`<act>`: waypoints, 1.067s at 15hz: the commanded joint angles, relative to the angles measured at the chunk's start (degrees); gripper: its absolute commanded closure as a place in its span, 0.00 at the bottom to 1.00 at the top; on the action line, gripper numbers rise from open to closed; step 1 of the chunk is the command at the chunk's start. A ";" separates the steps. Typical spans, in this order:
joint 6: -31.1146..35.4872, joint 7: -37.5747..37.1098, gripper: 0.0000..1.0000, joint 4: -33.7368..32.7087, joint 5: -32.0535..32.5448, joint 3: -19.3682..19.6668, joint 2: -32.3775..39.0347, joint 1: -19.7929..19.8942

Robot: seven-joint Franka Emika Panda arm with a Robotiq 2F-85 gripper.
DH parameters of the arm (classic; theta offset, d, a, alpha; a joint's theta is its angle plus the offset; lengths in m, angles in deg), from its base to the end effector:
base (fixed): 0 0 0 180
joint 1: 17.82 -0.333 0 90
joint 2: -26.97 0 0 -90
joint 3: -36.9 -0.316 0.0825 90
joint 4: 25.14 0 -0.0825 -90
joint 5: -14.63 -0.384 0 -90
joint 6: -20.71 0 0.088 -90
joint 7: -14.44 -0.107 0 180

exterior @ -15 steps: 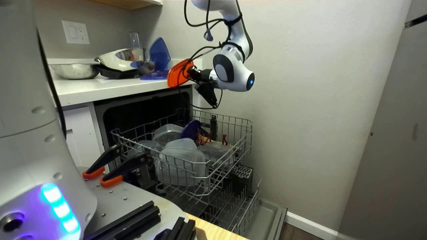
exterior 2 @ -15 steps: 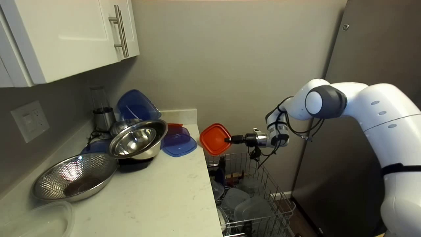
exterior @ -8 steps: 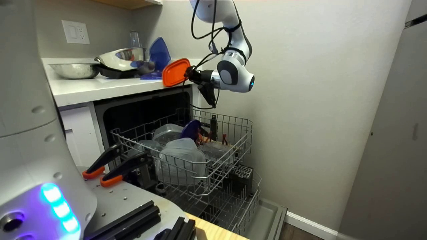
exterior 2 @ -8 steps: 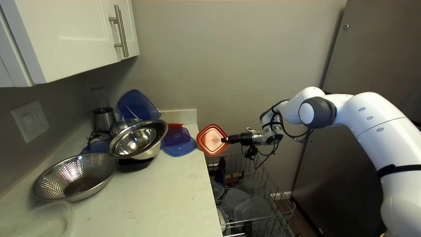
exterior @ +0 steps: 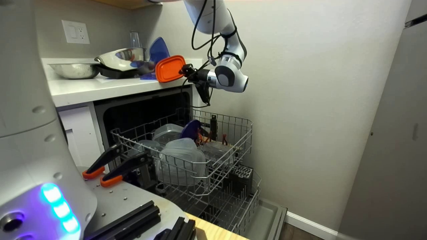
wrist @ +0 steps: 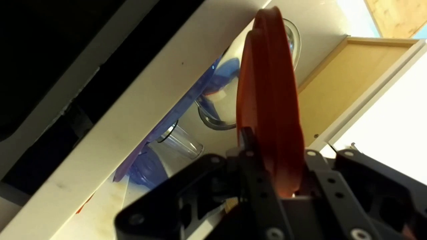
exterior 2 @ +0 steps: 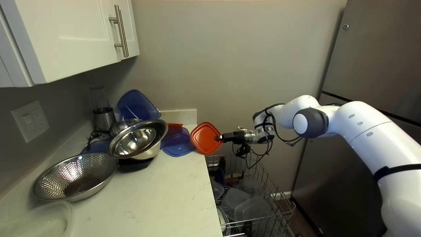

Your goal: Pick up the red lid from the dishwasher tray and place it on the counter top

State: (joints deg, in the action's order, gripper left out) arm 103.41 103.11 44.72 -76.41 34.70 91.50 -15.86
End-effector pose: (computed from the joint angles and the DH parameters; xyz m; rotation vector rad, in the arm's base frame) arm 0.7092 0.1116 0.1391 -1.3333 -0.5973 -0.5899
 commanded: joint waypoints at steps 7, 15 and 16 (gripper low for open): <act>-1.32 -10.17 0.97 -20.41 4.19 -3.57 12.51 -1.70; 6.43 -18.06 0.97 -28.85 5.48 -4.87 16.52 -5.72; 7.31 -18.97 0.97 -29.92 6.24 -5.03 16.91 -6.34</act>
State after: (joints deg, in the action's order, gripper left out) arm 107.20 87.26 19.35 -73.49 30.16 106.19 -20.38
